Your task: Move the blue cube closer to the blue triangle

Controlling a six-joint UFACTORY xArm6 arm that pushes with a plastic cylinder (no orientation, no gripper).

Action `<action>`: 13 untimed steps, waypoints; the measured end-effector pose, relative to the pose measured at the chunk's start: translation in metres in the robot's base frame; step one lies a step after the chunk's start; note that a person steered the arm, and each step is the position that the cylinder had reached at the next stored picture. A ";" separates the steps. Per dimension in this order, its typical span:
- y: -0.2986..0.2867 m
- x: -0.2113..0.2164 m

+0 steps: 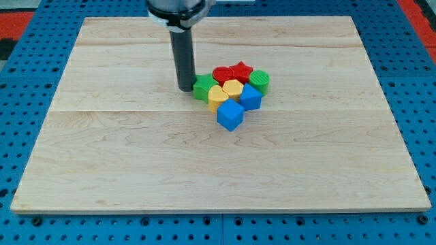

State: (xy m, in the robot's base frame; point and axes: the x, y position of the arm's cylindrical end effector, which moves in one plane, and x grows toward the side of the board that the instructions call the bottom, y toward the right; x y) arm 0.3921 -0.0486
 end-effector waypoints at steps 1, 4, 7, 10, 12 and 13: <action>-0.001 0.003; -0.003 0.098; 0.021 0.134; 0.035 0.102; 0.054 0.102; 0.062 0.102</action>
State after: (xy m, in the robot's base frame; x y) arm 0.4941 0.0132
